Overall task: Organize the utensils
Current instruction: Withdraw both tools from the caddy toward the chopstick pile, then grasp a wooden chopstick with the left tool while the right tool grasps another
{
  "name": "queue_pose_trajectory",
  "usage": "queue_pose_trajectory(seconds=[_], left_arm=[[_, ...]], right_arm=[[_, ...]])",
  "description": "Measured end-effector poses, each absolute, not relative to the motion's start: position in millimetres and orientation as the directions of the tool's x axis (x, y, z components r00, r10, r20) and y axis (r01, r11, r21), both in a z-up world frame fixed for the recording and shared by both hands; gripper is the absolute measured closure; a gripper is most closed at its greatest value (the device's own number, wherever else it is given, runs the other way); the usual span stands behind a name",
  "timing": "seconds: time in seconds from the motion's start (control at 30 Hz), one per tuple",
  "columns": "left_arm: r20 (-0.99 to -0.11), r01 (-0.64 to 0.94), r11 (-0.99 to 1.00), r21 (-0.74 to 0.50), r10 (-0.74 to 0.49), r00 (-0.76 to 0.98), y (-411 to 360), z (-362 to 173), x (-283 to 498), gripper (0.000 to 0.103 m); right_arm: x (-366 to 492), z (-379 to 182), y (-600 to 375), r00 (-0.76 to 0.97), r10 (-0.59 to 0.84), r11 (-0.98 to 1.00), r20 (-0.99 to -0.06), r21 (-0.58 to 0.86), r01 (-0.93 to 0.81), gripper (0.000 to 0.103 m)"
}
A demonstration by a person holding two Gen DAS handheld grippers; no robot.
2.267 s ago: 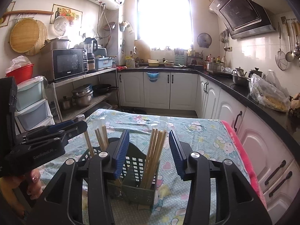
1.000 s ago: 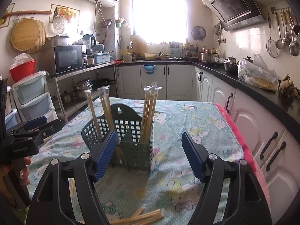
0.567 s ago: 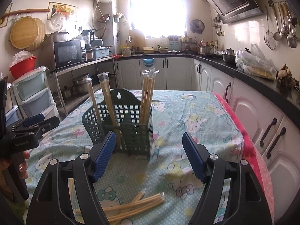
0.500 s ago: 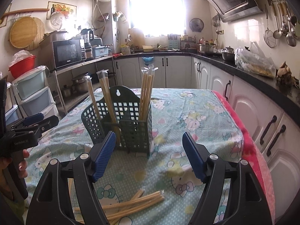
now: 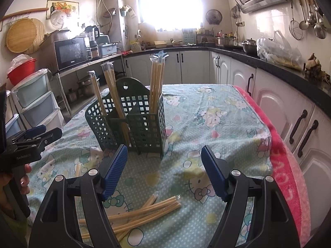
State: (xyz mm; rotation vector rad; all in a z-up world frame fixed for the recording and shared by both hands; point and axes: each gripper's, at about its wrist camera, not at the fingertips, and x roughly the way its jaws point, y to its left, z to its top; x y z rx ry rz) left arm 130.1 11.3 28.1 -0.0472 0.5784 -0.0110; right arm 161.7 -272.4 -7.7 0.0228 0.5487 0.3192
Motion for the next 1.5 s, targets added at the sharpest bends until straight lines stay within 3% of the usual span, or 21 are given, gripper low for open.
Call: queue_pose_trajectory(seconds=[0.87, 1.2, 1.3, 1.5], left_arm=[[-0.698, 0.013, 0.991, -0.135, -0.104, 0.709, 24.0, -38.3, 135.3, 0.012], [-0.732, -0.001, 0.973, -0.232, -0.174, 0.659, 40.5, -56.0, 137.4, 0.049], [-0.738, -0.003, 0.967, -0.253, -0.191, 0.648, 42.1, -59.9, 139.1, 0.055], [-0.749, -0.003, 0.961, -0.275, -0.212, 0.627, 40.3, -65.2, 141.3, 0.055]], right_arm=[[162.4, -76.4, -283.1, 0.669, 0.336, 0.94, -0.663, 0.188, -0.285, 0.032], [179.6, -89.8, -292.1, 0.631, 0.375, 0.927, -0.679, 0.273, -0.256, 0.058], [187.3, -93.7, -294.4, 0.619, 0.383, 0.923, -0.685, 0.296, -0.244, 0.063], [194.7, -99.5, -296.5, 0.603, 0.395, 0.918, -0.693, 0.319, -0.235, 0.076]])
